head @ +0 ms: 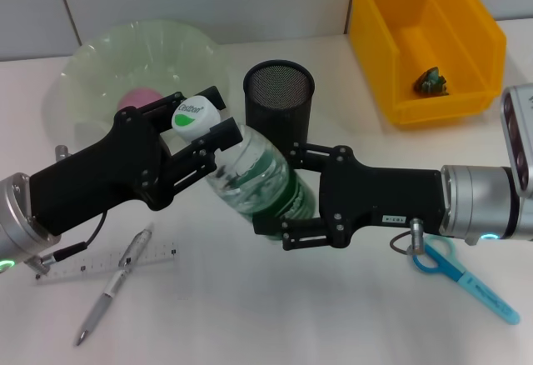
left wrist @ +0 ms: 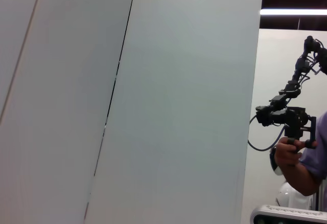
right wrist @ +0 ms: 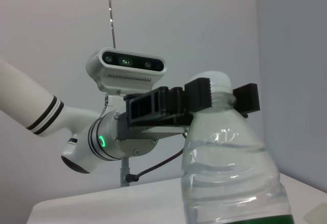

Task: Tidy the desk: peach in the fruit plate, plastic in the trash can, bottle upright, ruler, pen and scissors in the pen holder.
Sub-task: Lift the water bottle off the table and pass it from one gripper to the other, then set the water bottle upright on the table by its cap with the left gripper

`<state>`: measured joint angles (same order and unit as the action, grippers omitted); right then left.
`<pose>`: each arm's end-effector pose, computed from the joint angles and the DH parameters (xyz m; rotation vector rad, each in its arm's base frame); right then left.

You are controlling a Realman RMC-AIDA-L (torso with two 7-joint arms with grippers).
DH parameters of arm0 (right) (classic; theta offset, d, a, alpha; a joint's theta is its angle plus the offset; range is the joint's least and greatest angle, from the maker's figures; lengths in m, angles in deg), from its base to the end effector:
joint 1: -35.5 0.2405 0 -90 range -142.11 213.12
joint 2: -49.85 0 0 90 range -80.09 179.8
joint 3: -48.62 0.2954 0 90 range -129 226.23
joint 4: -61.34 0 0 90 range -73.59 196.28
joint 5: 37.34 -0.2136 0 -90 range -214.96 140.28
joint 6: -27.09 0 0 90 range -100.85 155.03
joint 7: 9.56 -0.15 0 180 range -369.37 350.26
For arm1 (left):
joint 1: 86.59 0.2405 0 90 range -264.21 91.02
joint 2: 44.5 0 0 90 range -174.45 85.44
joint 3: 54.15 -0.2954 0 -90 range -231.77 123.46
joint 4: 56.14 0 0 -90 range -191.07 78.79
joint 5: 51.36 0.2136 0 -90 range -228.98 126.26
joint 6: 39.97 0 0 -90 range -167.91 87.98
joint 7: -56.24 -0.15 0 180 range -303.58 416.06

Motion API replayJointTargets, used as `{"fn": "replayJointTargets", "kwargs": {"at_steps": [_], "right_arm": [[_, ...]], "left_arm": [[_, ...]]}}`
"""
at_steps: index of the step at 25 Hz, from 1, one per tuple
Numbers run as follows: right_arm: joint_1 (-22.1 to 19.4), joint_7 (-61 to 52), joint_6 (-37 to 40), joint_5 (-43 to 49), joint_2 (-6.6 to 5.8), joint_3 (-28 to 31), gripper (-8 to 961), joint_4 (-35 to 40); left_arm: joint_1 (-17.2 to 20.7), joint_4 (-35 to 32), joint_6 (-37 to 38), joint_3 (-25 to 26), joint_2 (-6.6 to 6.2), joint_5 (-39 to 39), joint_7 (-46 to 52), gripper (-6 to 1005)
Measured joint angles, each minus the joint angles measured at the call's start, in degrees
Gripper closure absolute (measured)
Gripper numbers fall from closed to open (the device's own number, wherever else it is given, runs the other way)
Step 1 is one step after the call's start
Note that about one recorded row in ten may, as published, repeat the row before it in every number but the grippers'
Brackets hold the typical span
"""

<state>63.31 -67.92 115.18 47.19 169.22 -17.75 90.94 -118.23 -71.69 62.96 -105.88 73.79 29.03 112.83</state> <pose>0.2510 0.3247 -0.0712 -2.7650 0.2100 1.0072 -0.2425 0.3205 -0.0391 -2.5312 -0.3292 -1.4672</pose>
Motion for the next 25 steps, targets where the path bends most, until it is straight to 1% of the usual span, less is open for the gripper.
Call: {"fn": "replayJointTargets", "kwargs": {"at_steps": [13, 17, 20, 21, 22, 25], "right_arm": [[-0.34, -0.54, 0.34, 0.23, -0.02, -0.66, 120, 0.47], [-1.35, -0.94, 0.46, 0.16, -0.06, -0.67, 120, 0.61], [-3.37, -2.20, 1.11, 0.17, -0.16, -0.31, 120, 1.92], [-5.50, -3.21, 1.95, 0.23, -0.18, -0.13, 120, 3.59], [-5.50, -3.21, 1.95, 0.23, -0.18, -0.13, 120, 3.59], [-10.24, -3.70, 3.05, 0.10, -0.18, 0.58, 120, 7.16]], "left_arm": [[-0.01, -0.12, 0.08, -0.04, 0.01, -0.01, -0.09, 549], [0.00, -0.92, -0.01, 0.13, 0.01, 0.17, -0.09, 549], [0.16, -1.51, -0.06, 0.17, -0.05, 0.10, -0.08, 549], [0.18, -1.60, -0.10, 0.18, -0.06, 0.08, -0.09, 549], [0.20, -1.74, -0.17, 0.17, -0.08, 0.08, -0.08, 549], [0.25, -2.34, -0.51, 0.17, -0.10, 0.05, -0.17, 549]]}}
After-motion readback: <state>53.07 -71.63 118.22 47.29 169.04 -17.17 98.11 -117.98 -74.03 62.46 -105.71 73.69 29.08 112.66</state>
